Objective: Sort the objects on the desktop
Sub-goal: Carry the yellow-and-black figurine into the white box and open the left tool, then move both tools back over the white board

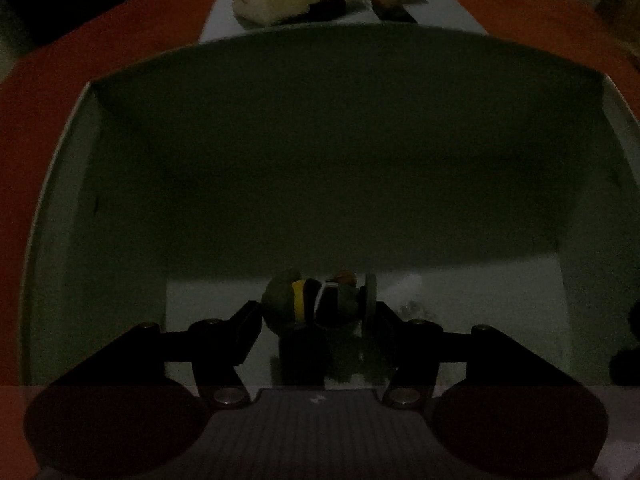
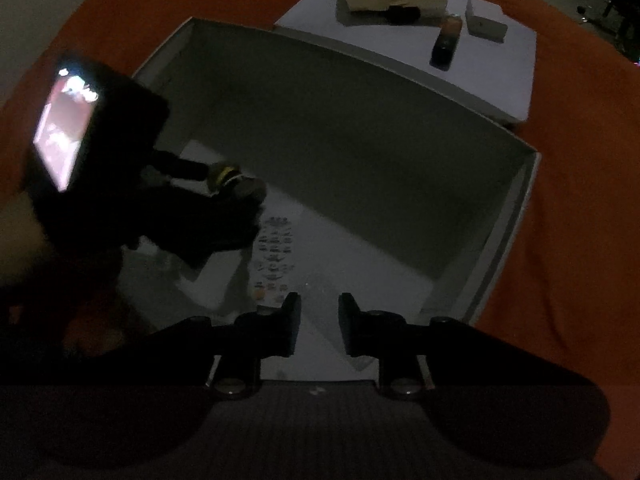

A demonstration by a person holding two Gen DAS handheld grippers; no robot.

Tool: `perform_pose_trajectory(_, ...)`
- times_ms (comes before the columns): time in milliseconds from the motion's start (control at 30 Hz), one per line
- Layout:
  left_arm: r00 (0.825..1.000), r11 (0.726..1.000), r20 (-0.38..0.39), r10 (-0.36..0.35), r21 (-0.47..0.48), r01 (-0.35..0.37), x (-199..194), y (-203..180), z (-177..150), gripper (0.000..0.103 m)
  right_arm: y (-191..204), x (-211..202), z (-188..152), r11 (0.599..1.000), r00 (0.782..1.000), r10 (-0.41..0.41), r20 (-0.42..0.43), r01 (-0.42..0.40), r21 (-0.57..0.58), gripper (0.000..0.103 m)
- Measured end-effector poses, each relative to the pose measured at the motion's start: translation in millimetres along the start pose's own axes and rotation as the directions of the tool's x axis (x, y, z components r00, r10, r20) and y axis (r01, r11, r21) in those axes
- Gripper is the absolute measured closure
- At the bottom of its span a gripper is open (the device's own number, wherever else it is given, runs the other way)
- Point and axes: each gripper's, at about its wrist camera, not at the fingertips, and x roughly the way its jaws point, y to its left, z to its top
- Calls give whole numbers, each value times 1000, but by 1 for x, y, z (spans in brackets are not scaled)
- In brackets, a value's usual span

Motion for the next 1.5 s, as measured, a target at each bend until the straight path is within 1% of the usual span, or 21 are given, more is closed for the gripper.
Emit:
perform_pose_trajectory(133, 1000, 1000, -17, 4, 8, -4, 3, 1, 3, 47, 2, 4, -3, 1000, 1000, -3, -11, 3, -8, 78)
perform_pose_trajectory(233, 1000, 999, -28, 5, 41, -4, -4, 1, 4, 39, 2, 2, -3, 1000, 1000, -2, -11, 2, -8, 77)
perform_pose_trajectory(333, 1000, 999, -7, -17, 47, 18, -27, 7, 8, 31, -1, -8, 2, 1000, 1000, 2, 11, -2, 2, 75)
perform_pose_trajectory(433, 998, 998, 29, -59, 33, 58, -59, 17, 16, 27, -7, -27, 12, 1000, 998, 6, 60, -7, 23, 74)
perform_pose_trajectory(500, 995, 996, 60, -80, 36, 78, -82, 23, 26, 26, -14, -42, 22, 999, 995, 10, 102, -15, 48, 72)
perform_pose_trajectory(567, 991, 995, 102, -89, 41, 85, -102, 29, 36, 24, -22, -58, 33, 997, 990, 10, 144, -20, 72, 67)
perform_pose_trajectory(667, 983, 995, 159, -94, 51, 87, -124, 37, 55, 24, -36, -78, 54, 995, 981, -24, 192, 6, 96, 66)
perform_pose_trajectory(733, 979, 994, 176, -102, 52, 94, -131, 39, 72, 24, -45, -86, 67, 993, 977, -43, 211, 19, 114, 66)
perform_pose_trajectory(867, 966, 990, 218, -138, 44, 132, -133, 36, 111, 23, -70, -95, 94, 986, 970, -75, 230, 37, 164, 66)
perform_pose_trajectory(967, 963, 992, 239, -125, 40, 119, -127, 30, 139, 23, -90, -94, 112, 978, 967, -104, 231, 57, 201, 66)
perform_pose_trajectory(1033, 964, 992, 236, -125, 61, 113, -115, 24, 157, 23, -104, -88, 123, 972, 968, -113, 223, 61, 226, 66)
perform_pose_trajectory(1133, 971, 986, 206, -121, 135, 94, -93, 12, 178, 24, -122, -71, 137, 965, 969, -127, 212, 71, 252, 66)
perform_pose_trajectory(1200, 971, 976, 200, -130, 197, 90, -78, 4, 191, 33, -133, -55, 145, 959, 971, -128, 201, 69, 276, 66)
perform_pose_trajectory(1267, 971, 969, 204, -122, 236, 72, -61, -1, 203, 34, -142, -41, 152, 955, 974, -127, 187, 69, 288, 66)
perform_pose_trajectory(1333, 972, 967, 196, -127, 244, 77, -43, -2, 214, 35, -149, -27, 156, 953, 977, -125, 174, 69, 295, 66)
perform_pose_trajectory(1500, 973, 966, 165, -163, 229, 123, 1, 1, 231, 35, -163, 10, 172, 953, 982, -114, 149, 66, 296, 66)
